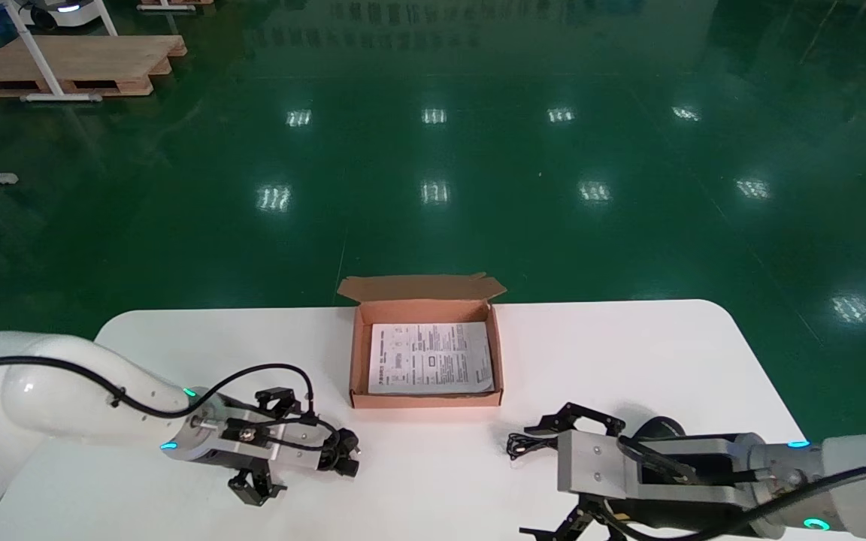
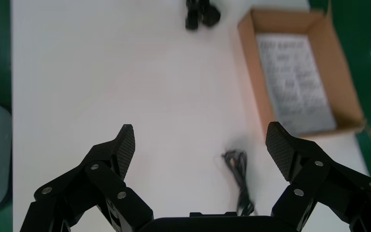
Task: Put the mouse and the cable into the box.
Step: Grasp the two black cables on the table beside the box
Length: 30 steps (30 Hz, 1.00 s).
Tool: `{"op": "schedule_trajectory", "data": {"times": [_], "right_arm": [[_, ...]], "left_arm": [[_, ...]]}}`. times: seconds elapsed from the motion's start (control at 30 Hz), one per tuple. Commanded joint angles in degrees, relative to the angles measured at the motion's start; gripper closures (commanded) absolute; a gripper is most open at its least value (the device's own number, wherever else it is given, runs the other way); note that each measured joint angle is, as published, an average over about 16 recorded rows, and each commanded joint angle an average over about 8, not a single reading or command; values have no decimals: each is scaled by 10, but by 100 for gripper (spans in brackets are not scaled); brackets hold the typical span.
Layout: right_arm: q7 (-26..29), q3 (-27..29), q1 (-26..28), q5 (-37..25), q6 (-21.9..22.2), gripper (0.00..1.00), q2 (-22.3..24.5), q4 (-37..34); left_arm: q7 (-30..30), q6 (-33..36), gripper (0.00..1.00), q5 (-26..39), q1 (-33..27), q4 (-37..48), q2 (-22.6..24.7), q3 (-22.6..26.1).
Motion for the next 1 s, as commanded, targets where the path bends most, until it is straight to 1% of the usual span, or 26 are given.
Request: {"op": "schedule_trajectory", "data": {"times": [0.03, 0.13, 0.27, 0.4, 0.5, 0.6, 0.77, 1.0], "right_arm": [[14, -9, 0, -25, 9, 0, -9, -6], [19, -30, 7, -77, 35, 0, -46, -52], [8, -56, 20, -141, 75, 0, -99, -135], [-8, -70, 38, -181, 116, 0, -142, -218], [-22, -72, 50, -193, 140, 0, -164, -264], [-38, -73, 60, -196, 154, 0, -179, -300], [-64, -74, 74, -196, 165, 0, -192, -345], [-84, -76, 82, -199, 176, 0, -201, -385]], "left_arm": [[2, 0, 0, -1, -2, 5, 2, 0], [4, -1, 0, -1, -3, 9, 3, 0], [7, -1, 0, -2, -4, 12, 4, 0], [9, -2, 0, -3, -4, 15, 5, -1], [10, -2, 0, -3, -5, 17, 5, -1], [11, -2, 0, -4, -5, 18, 5, -1], [12, -3, 0, -4, -5, 19, 6, -1], [12, -3, 0, -4, -6, 21, 6, -1]]}}
